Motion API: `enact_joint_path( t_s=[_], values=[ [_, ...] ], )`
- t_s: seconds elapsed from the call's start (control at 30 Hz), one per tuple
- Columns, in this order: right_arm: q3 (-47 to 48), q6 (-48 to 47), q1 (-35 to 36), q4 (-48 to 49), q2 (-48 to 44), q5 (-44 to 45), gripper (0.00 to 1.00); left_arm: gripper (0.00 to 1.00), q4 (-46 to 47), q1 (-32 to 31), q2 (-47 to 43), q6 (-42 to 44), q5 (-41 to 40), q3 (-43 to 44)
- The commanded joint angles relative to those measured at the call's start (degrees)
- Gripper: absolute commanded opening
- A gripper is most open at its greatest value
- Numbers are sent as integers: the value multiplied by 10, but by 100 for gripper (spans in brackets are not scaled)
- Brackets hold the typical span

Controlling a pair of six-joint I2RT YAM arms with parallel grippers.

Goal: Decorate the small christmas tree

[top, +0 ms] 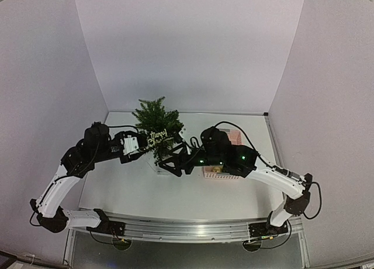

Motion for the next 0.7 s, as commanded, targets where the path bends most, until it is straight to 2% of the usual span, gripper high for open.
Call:
enact_joint_path(
  t_s=[0.0, 0.23, 0.43, 0.67],
  values=[
    [-22, -18, -8, 26, -50, 43, 80, 0, 42, 23, 14, -146, -60, 56],
    [-46, -32, -37, 31, -69, 48, 81, 0, 35, 171, 75, -258, -33, 124],
    [-62, -37, -86, 45, -71, 19, 82, 0, 33, 269, 132, -356, 21, 167],
    [-67, -34, -146, 68, -51, -37, 82, 0, 63, 321, 204, -409, 58, 204]
  ],
)
